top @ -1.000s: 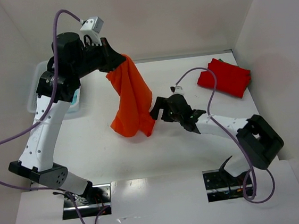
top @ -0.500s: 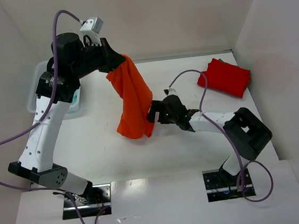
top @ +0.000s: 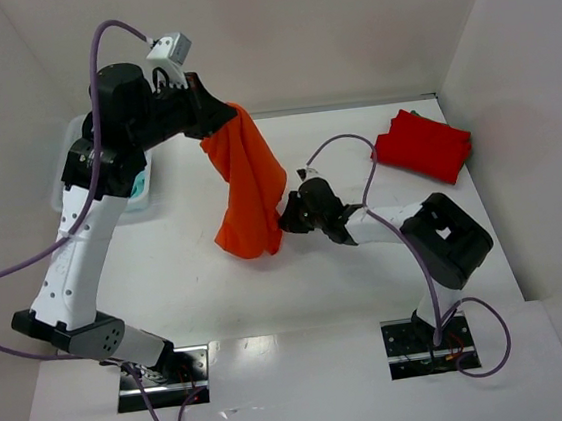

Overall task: Fold and stack the t-shirts
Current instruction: Move the tshirt to the center of the board

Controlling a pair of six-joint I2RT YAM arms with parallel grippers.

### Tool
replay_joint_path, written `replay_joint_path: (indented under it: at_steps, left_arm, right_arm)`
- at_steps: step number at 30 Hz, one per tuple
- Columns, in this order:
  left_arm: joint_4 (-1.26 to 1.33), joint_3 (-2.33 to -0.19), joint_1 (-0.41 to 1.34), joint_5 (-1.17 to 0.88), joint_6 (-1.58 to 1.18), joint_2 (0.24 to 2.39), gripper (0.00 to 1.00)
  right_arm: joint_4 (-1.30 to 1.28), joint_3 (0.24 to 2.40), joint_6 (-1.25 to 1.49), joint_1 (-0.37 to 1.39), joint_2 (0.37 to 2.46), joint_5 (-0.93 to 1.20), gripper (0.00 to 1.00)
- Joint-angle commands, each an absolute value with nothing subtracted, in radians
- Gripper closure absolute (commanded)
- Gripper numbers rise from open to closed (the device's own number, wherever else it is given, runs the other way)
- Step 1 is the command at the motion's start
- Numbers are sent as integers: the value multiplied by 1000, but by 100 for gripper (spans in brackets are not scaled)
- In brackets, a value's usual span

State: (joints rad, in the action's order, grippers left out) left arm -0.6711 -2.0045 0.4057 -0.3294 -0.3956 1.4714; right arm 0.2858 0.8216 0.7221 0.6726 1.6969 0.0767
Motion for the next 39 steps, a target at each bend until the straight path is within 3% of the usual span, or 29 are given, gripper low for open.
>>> replay_joint_path:
  at_steps: [1,6,8,11,19,27,39]
  left_arm:
    - [-597,-1999,408,-362,-405,1433,90]
    - [-597,-1976,408,-296,-396,1432,87]
    - [-597,-1954,397,-266,-396,1422,97]
    - [-594,-1911,370,-206,-396,1391,100]
    - [-577,-1787,327,-12,-377,1283,100]
    - [-557,-1686,295,218,-359,1159,100]
    - [-548,-1475,295,244,-406,1013,97]
  right_arm:
    - [353,881,723,693,1695,65,100]
    - [283,856,722,693,1539,-76,100]
    - [235,856,706,693,1448,-150,100]
    - [148,882,680,664,1308,-233,100]
    - [-129,1083,567,444,1037,-169,100]
    - [-266,1277,503,426,976,-246,100]
    - [-374,1578,443,423,973,-339,100]
